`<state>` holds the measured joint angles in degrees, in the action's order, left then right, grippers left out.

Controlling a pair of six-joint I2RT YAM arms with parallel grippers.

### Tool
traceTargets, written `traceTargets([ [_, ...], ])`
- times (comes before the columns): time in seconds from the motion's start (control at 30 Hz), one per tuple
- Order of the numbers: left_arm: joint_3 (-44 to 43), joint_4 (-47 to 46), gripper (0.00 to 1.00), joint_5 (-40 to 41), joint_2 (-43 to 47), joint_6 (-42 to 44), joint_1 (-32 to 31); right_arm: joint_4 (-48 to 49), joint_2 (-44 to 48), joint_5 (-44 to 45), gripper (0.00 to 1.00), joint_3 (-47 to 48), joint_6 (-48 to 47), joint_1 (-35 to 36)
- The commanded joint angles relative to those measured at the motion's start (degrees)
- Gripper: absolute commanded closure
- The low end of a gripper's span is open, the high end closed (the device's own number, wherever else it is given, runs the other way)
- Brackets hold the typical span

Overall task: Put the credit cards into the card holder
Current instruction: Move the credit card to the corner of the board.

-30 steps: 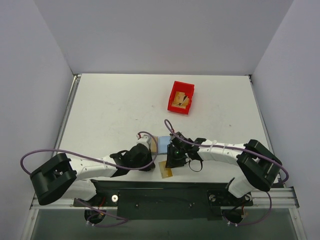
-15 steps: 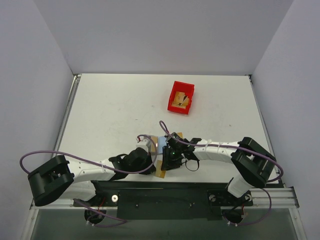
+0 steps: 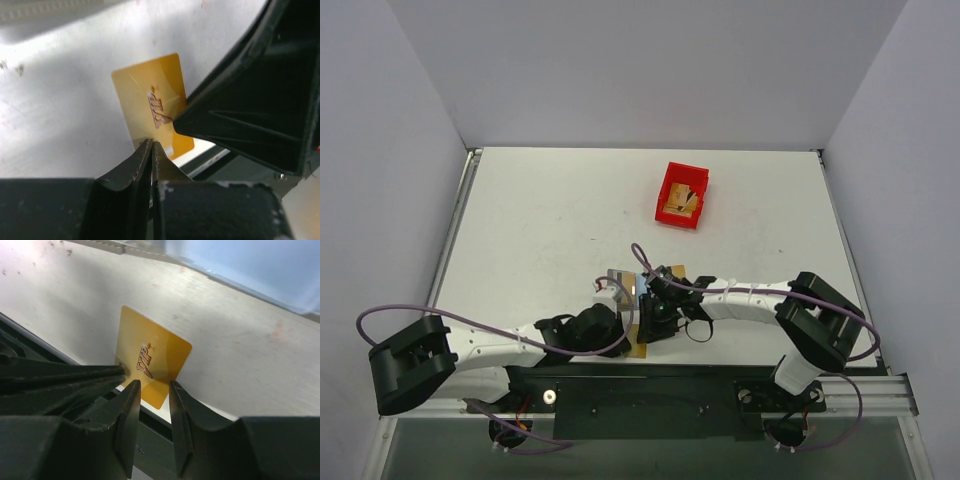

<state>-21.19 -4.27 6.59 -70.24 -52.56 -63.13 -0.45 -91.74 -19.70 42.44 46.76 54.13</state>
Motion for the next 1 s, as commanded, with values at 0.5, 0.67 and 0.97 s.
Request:
traceTargets([
  [0.5, 3.8, 12.0, 0.87, 3.1, 12.3, -7.0, -6.5, -5.0, -6.3, 2.4, 0.73, 0.5, -1.7, 4.1],
  [0.67, 1.3, 15.7, 0.88, 5.1, 16.3, -6.0, -6.7, -5.5, -3.2, 5.0, 0.74, -0.1, -1.6, 4.1],
  [0.97, -0.3, 16.1, 0.88, 9.2, 17.8, -2.8, -1.2, -8.0, 2.7, 12.8, 0.76, 0.5, -4.6, -0.3],
])
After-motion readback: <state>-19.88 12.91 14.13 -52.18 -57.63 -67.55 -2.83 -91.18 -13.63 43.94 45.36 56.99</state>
